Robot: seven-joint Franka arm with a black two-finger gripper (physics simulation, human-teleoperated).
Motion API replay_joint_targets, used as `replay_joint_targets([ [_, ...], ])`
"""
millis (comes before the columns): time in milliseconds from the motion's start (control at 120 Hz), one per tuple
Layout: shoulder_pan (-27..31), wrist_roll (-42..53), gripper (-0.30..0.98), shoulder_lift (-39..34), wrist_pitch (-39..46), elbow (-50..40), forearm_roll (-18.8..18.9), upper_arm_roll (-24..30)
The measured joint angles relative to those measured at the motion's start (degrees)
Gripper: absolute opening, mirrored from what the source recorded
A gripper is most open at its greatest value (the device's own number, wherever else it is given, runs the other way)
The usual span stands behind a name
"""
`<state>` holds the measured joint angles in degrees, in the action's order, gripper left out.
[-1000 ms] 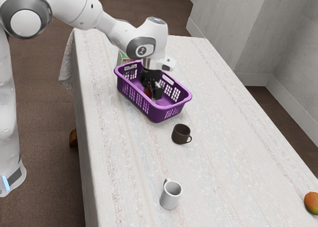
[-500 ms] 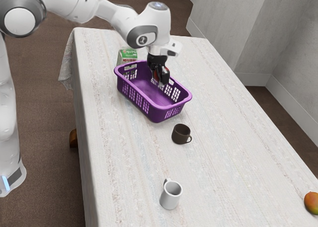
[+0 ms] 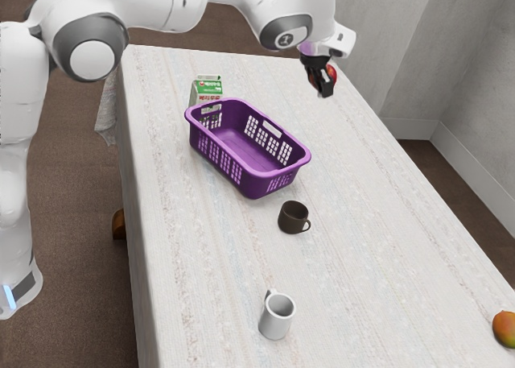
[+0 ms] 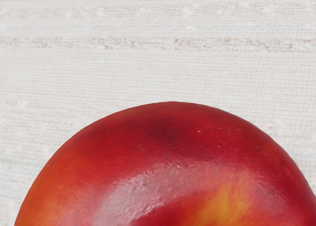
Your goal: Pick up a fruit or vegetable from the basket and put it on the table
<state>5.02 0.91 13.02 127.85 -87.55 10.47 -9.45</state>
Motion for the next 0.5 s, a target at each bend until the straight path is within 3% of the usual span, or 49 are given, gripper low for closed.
replay_joint_targets([
  [167,0.6,1.6,0.54,0.8,-0.1,0.0,-1.6,-1.6],
  [367,-0.5,3.2,0.65,-1.1,-0.2,-1.7,-2.6,-2.1],
  [500,-4.2,-11.5,0.67,-9.9,-2.9,-9.6,-6.3,-1.8],
])
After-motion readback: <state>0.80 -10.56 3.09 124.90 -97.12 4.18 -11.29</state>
